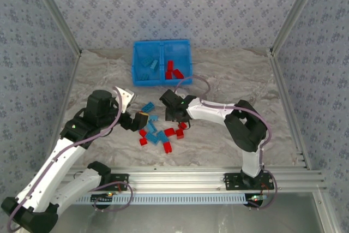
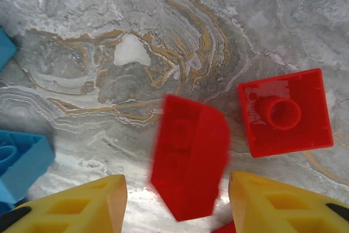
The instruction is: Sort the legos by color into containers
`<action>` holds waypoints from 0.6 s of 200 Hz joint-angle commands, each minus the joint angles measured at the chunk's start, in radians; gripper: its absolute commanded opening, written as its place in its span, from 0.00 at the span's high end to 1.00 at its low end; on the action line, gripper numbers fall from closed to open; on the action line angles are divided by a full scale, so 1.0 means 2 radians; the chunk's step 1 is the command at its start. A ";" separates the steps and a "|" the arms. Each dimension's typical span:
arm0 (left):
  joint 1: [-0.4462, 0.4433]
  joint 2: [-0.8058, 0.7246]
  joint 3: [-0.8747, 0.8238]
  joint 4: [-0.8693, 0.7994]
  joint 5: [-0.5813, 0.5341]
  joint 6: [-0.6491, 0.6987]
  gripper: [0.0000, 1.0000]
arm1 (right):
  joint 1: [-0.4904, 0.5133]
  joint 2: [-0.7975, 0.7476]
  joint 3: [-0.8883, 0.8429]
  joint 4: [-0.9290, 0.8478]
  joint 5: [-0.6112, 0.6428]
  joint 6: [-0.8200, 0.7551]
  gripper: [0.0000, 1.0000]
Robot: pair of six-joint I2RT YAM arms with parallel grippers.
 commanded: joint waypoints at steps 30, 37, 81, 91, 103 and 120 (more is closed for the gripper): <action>-0.003 -0.002 0.002 0.003 0.008 0.008 0.01 | -0.001 0.022 0.009 -0.029 0.041 0.007 0.58; -0.003 -0.002 0.002 0.003 0.008 0.009 0.01 | -0.001 0.022 0.008 -0.027 0.043 0.006 0.59; -0.003 -0.003 0.001 0.003 0.003 0.008 0.01 | -0.014 0.031 0.004 0.010 -0.005 -0.014 0.49; -0.003 -0.003 0.001 0.003 0.002 0.007 0.01 | -0.018 0.036 0.008 0.010 -0.008 -0.018 0.50; -0.004 -0.003 0.000 0.003 0.001 0.007 0.01 | -0.020 0.043 0.014 0.011 -0.011 -0.025 0.53; -0.005 -0.002 0.000 0.002 0.001 0.008 0.01 | -0.024 0.052 0.018 0.015 -0.012 -0.033 0.58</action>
